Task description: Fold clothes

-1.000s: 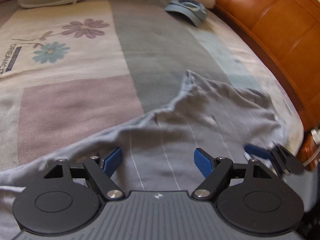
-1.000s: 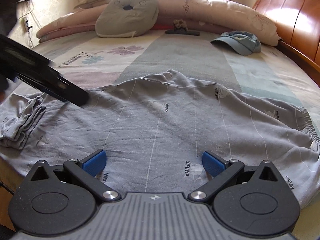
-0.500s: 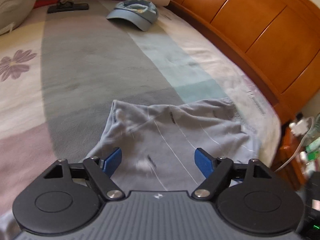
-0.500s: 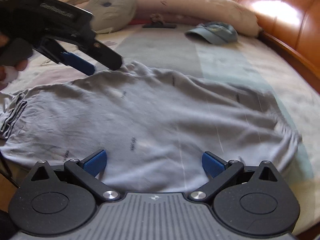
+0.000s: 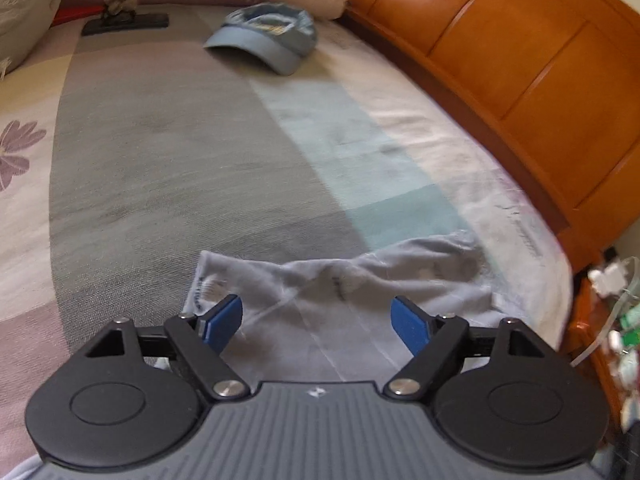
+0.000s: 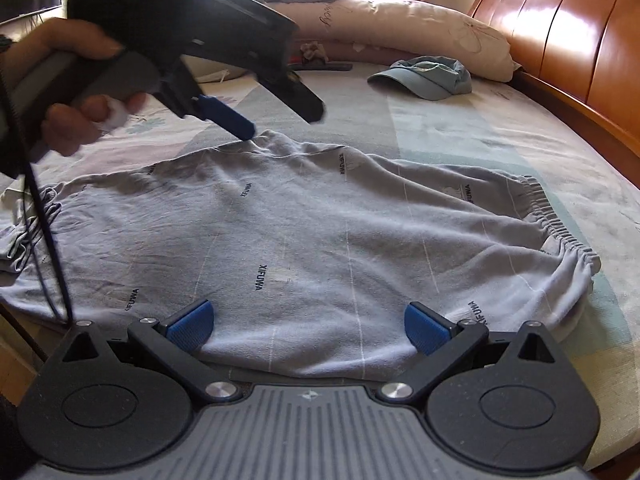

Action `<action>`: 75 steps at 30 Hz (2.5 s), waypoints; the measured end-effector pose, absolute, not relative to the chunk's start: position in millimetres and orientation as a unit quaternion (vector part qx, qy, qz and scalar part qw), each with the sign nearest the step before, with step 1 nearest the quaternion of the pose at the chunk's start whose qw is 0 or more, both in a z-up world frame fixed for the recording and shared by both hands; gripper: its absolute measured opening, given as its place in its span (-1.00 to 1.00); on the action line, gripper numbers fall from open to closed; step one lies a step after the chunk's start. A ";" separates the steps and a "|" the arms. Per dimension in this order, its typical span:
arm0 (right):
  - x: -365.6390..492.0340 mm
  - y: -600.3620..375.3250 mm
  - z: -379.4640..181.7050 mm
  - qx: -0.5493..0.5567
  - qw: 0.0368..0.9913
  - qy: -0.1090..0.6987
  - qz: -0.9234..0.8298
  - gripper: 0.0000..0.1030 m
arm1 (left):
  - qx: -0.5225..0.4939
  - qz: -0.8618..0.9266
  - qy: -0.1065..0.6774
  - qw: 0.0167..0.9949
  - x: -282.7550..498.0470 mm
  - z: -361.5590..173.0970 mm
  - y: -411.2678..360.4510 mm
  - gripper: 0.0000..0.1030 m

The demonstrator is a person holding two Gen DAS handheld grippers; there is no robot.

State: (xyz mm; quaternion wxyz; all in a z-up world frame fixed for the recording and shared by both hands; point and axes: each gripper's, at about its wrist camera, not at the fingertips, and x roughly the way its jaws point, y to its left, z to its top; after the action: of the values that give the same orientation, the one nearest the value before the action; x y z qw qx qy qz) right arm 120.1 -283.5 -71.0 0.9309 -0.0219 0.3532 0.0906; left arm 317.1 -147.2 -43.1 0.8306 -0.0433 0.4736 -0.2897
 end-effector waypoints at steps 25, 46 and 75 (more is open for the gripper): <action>117.6 -386.6 -35.0 0.136 0.928 0.348 0.002 1.00 | 0.053 -0.233 0.430 0.871 259.3 -6.2 -120.6 0.60; 132.3 -307.5 -59.1 -0.068 0.924 0.375 0.043 1.00 | 0.051 -0.219 0.423 0.878 243.5 4.9 -92.3 0.60; 130.2 -233.0 -52.1 -0.053 0.923 0.365 0.114 1.00 | 0.027 -0.233 0.417 0.878 217.3 5.7 -26.4 0.63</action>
State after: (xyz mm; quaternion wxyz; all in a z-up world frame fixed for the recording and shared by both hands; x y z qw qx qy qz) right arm 130.2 -233.0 -52.1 0.9225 -0.0532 0.3649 0.1141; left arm 217.3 -26.4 5.7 0.8780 0.0274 0.4173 -0.2328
